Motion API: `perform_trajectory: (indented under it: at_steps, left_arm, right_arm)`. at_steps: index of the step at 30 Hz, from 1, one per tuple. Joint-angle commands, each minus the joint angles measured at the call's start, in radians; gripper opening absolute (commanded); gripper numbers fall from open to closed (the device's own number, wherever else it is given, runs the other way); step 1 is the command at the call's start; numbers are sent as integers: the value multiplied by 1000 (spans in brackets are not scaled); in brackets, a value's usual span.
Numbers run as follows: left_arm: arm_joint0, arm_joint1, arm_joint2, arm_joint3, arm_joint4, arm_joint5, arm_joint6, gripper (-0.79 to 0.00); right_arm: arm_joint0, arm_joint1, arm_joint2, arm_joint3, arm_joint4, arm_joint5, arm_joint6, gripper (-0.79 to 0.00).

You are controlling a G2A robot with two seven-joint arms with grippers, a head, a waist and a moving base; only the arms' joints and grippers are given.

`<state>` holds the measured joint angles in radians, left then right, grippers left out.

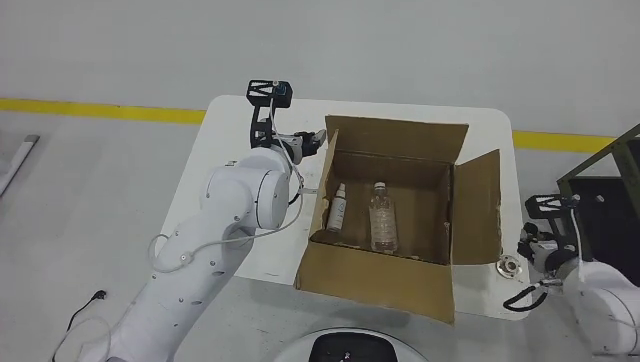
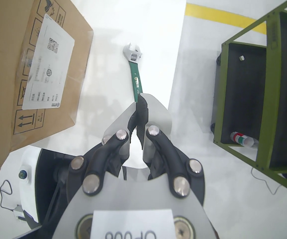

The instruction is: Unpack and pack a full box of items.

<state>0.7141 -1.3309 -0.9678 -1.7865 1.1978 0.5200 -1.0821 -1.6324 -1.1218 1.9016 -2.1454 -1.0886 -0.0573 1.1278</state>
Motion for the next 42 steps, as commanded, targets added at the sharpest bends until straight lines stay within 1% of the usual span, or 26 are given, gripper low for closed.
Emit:
perform_trajectory:
  at_steps: [1, 4, 11, 12, 14, 16, 18, 21, 23, 24, 33, 42]
  left_arm:
    - [0, 0, 0, 0, 0, 0, 0, 0]
    - [0, 0, 0, 0, 0, 0, 0, 0]
    - [0, 0, 0, 0, 0, 0, 0, 0]
    - [0, 0, 0, 0, 0, 0, 0, 0]
    - [0, 0, 0, 0, 0, 0, 0, 0]
    - [0, 0, 0, 0, 0, 0, 0, 0]
    - [0, 0, 0, 0, 0, 0, 0, 0]
    - [0, 0, 0, 0, 0, 0, 0, 0]
    - [0, 0, 0, 0, 0, 0, 0, 0]
    - [0, 0, 0, 0, 0, 0, 0, 0]
    - [0, 0, 0, 0, 0, 0, 0, 0]
    - [0, 0, 0, 0, 0, 0, 0, 0]
  right_arm:
    - [42, 4, -23, 47, -20, -25, 25, -785]
    - [101, 9, -54, 117, -27, -37, 53, -785]
    - [201, 21, -107, 238, -137, -85, 63, -785]
    - [218, 22, -122, 263, -158, -95, 62, -776]
    - [242, 23, -138, 293, -159, -100, 59, -720]
    - [264, 24, -157, 324, -175, -110, 58, -690]
    - [285, 25, -173, 355, -185, -112, 49, -668]
    - [315, 25, -201, 410, -198, -119, 41, -659]
    - [327, 26, -211, 431, -200, -119, 38, -576]
    - [330, 25, -214, 438, -195, -117, 37, -554]
    - [355, 24, -238, 509, -166, -97, 25, -508]
    - [368, 25, -256, 559, -141, -93, 7, -502]
